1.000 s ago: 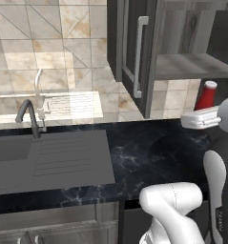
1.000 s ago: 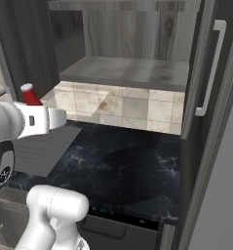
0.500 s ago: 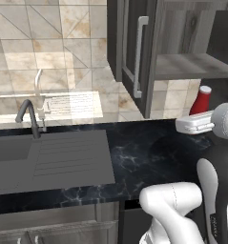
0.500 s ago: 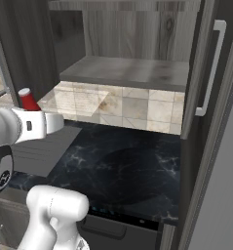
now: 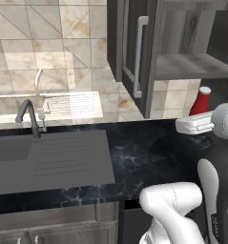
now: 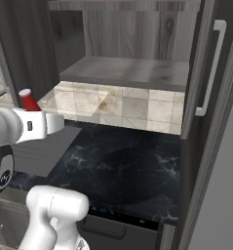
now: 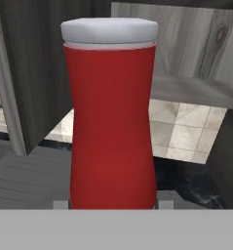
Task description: Take 2 condiments from the cabinet and move them on the counter near the stove.Make sure the condiments are lined up with each other, next to each other.
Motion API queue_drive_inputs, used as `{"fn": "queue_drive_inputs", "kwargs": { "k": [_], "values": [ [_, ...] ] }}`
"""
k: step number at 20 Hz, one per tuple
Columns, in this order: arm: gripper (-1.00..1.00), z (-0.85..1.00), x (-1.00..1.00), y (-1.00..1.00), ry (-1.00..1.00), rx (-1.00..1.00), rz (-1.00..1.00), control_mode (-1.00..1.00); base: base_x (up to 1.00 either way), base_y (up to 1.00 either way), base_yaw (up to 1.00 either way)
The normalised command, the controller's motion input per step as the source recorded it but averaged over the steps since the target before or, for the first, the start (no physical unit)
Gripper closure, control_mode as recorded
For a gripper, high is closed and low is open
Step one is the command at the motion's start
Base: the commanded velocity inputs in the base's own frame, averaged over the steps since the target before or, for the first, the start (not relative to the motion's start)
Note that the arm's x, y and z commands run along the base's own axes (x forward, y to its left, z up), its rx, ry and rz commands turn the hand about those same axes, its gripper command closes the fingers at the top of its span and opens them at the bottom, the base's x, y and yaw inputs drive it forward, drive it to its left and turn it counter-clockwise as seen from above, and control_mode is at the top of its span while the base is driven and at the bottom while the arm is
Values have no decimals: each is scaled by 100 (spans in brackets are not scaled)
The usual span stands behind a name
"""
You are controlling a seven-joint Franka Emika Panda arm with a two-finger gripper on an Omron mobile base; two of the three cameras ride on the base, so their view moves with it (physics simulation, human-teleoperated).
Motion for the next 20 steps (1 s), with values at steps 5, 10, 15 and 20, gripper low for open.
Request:
{"fn": "queue_drive_inputs", "kwargs": {
  "k": [5, 10, 15, 20],
  "values": [
    [100, -3, 0, 0, 3, 0, 0, -100, 0, 0, 0],
    [100, -1, 0, 0, 0, 0, 0, -100, 0, 0, 0],
    [100, 0, 0, 0, 0, 0, 0, 100, -24, -1, 0],
    [100, 0, 0, 0, 0, 0, 0, 100, -61, -2, 0]
  ]
}}
